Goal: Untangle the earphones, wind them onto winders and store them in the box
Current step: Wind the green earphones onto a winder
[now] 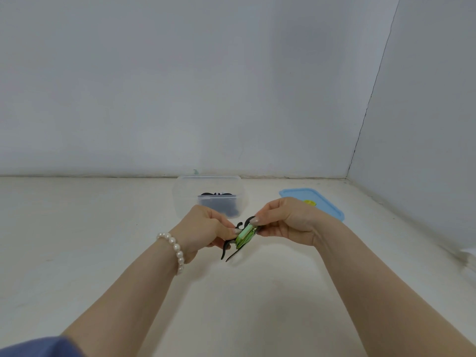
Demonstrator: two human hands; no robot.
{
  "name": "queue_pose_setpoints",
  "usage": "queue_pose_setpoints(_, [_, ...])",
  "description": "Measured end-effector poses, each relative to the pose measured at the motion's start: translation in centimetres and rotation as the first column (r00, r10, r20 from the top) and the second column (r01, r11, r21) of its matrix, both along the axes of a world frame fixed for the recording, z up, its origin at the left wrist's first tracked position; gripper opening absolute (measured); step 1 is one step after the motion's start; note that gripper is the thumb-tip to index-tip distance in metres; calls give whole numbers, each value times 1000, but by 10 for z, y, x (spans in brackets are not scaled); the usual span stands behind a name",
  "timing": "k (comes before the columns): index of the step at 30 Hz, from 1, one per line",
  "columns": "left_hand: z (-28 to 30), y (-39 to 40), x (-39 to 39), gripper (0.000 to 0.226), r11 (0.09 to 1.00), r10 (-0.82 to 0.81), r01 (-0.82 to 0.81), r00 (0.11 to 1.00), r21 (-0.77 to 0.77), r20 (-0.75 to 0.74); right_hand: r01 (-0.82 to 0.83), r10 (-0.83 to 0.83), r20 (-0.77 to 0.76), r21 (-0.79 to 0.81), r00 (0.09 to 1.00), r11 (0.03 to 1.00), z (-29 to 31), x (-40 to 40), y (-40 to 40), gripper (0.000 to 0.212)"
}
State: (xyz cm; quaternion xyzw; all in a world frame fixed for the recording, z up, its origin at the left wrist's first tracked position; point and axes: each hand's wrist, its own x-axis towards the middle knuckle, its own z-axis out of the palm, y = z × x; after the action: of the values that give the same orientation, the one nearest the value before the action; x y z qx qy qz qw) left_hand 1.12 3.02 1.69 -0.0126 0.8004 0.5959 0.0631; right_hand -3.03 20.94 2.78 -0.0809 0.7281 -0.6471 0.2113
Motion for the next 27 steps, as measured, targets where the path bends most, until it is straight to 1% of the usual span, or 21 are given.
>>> queue_pose_setpoints(2, [-1, 1, 0, 14, 1000, 1, -1, 1000, -9, 4, 40, -32, -87, 84, 996, 996, -1, 1, -4, 20])
queue_pose_setpoints(4, [-2, 1, -1, 16, 1000, 11, -11, 1000, -15, 6, 70, -49, -158, 132, 986, 989, -1, 2, -8, 20])
queue_pose_setpoints(6, [-3, 0, -2, 16, 1000, 23, -23, 1000, -14, 2, 94, -69, -177, 134, 982, 986, 1, 4, -9, 19])
queue_pose_setpoints(7, [-3, -1, -3, 16, 1000, 29, -29, 1000, -13, 0, 103, -83, -158, 125, 984, 987, 2, 4, -9, 21])
queue_pose_setpoints(9, [-3, -1, -4, 15, 999, 40, -40, 999, -4, -5, 103, -98, -64, 91, 993, 991, 4, 3, -6, 27])
queue_pose_setpoints(11, [-3, -2, -5, 16, 999, 53, -53, 998, 12, -21, 89, -90, 51, 27, 995, 996, 5, 2, -2, 24])
queue_pose_setpoints(13, [-3, -2, -5, 17, 998, 62, -61, 997, 24, -43, 79, -74, 130, -33, 989, 996, 6, 0, 3, 18])
queue_pose_setpoints(15, [-4, 0, -5, 16, 997, 80, -79, 994, 21, -75, 70, -67, 128, -13, 989, 998, 7, 0, 3, 19])
queue_pose_setpoints(17, [-6, 0, -7, 13, 994, 104, -105, 989, -5, -107, 84, -88, 58, 68, 994, 994, 7, 1, -1, 27])
queue_pose_setpoints(18, [-7, 0, -8, 12, 992, 118, -121, 986, -17, -121, 99, -102, 39, 76, 994, 992, 8, 1, -3, 30])
queue_pose_setpoints(19, [-8, -1, -10, 11, 990, 133, -138, 982, -27, -136, 113, -115, 47, 52, 992, 992, 8, 1, -4, 27])
queue_pose_setpoints(21, [-9, -3, -12, 10, 987, 144, -153, 977, -48, -160, 129, -122, 122, -49, 985, 990, 8, 1, -4, 11])
queue_pose_setpoints(22, [-10, -4, -12, 9, 987, 138, -149, 976, -56, -167, 133, -116, 164, -95, 980, 987, 9, 1, -3, 8])
queue_pose_setpoints(23, [-11, -4, -11, 9, 988, 129, -142, 977, -64, -172, 139, -111, 196, -136, 974, 981, 9, 1, -2, 8])
queue_pose_setpoints(25, [-12, -3, -11, 6, 991, 107, -118, 979, -59, -172, 153, -110, 212, -196, 971, 968, 8, 0, -2, 14])
queue_pose_setpoints(27, [-12, 0, -10, 6, 998, 57, -59, 991, -17, -120, 153, -120, 168, -200, 979, 968, 7, 1, -6, 26])
